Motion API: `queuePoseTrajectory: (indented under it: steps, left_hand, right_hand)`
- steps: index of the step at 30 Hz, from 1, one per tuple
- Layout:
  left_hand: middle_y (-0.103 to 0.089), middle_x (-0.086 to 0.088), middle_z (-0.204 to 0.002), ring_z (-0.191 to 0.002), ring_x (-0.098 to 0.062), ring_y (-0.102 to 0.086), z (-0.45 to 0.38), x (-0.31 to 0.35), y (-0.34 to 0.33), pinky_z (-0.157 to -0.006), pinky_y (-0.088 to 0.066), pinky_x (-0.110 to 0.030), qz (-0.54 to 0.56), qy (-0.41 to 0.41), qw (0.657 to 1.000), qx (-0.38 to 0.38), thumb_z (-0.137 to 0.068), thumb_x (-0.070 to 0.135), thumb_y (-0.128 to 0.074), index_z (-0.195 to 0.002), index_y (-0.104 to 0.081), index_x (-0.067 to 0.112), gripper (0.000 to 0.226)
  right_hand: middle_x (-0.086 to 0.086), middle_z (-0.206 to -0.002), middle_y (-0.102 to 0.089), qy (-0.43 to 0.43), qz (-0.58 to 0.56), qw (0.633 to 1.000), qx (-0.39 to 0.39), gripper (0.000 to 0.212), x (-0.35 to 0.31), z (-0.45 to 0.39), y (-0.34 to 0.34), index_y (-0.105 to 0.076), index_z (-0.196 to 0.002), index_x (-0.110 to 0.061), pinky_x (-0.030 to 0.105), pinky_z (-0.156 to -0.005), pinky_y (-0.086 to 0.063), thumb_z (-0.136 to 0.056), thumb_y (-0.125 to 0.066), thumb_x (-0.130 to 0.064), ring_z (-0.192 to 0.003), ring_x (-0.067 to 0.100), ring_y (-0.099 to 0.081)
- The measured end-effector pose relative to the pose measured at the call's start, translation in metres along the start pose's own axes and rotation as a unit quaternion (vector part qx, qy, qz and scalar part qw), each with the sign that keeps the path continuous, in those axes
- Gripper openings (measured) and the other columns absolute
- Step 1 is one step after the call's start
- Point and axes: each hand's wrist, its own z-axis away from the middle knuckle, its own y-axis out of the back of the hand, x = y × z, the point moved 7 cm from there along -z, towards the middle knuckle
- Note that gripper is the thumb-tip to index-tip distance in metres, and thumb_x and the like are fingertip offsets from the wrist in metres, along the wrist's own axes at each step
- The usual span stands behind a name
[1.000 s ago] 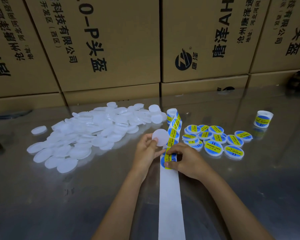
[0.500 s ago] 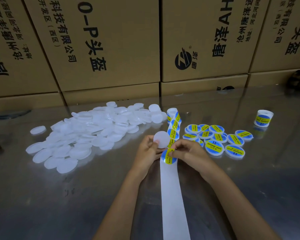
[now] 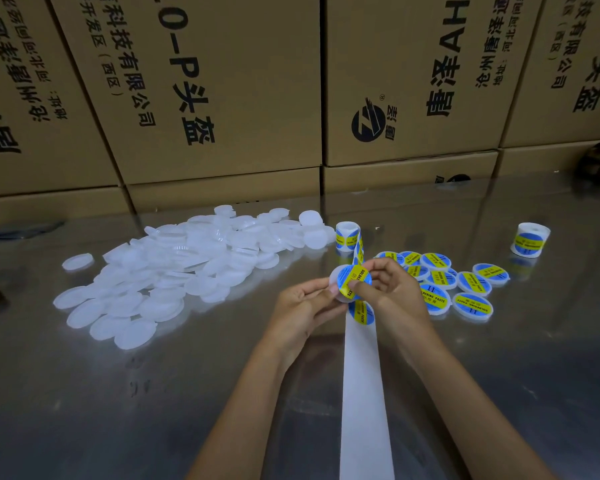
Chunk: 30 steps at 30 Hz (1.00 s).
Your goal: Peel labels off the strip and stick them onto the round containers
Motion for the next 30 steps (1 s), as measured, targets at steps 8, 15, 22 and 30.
queuePoseTrajectory:
  steps: [8,15,22,30]
  left_hand:
    - [-0.075,-0.018,-0.107,-0.102,-0.024,-0.073,-0.0022,-0.0022,-0.0030,-0.085,-0.058,-0.027,0.024,0.010,0.999,-0.021,-0.099,0.008,-0.056,-0.108,-0.072,0.001,0.020]
    - [-0.074,-0.020,-0.108,-0.102,-0.025,-0.073,-0.0022,-0.0035,-0.0032,-0.085,-0.059,-0.027,0.032,0.014,0.999,-0.014,-0.099,0.007,-0.057,-0.119,-0.064,-0.009,0.027]
    - [-0.073,-0.023,-0.110,-0.103,-0.026,-0.072,-0.0008,-0.0022,-0.0039,-0.087,-0.059,-0.028,0.012,0.012,1.000,-0.002,-0.098,0.007,-0.058,-0.119,-0.064,-0.009,0.027]
    - [-0.074,-0.020,-0.110,-0.105,-0.027,-0.072,-0.0005,0.0014,-0.0041,-0.089,-0.058,-0.030,0.018,0.001,1.000,0.004,-0.099,0.008,-0.057,-0.117,-0.066,-0.007,0.025]
  right_hand:
    - [-0.002,-0.080,-0.068,0.024,0.025,0.999,0.015,0.027,-0.0040,0.0017,0.0010,-0.059,-0.090,-0.012,0.016,-0.067,-0.054,-0.080,-0.073,0.008,-0.071,0.004,-0.066]
    - [-0.001,-0.083,-0.068,0.046,0.071,0.996,0.019,0.028,-0.0024,0.0039,-0.0006,-0.057,-0.089,-0.017,0.018,-0.067,-0.054,-0.082,-0.072,0.005,-0.071,0.005,-0.066]
    - [-0.003,-0.082,-0.068,0.055,0.095,0.994,0.027,0.031,-0.0020,0.0046,0.0016,-0.056,-0.087,-0.022,0.021,-0.067,-0.056,-0.080,-0.075,0.002,-0.074,0.012,-0.067]
    - [-0.009,-0.101,-0.057,0.115,0.259,0.956,0.077,0.028,-0.0060,0.0065,0.0066,-0.061,-0.098,-0.029,0.025,-0.069,-0.049,-0.078,-0.081,-0.026,-0.073,0.003,-0.056]
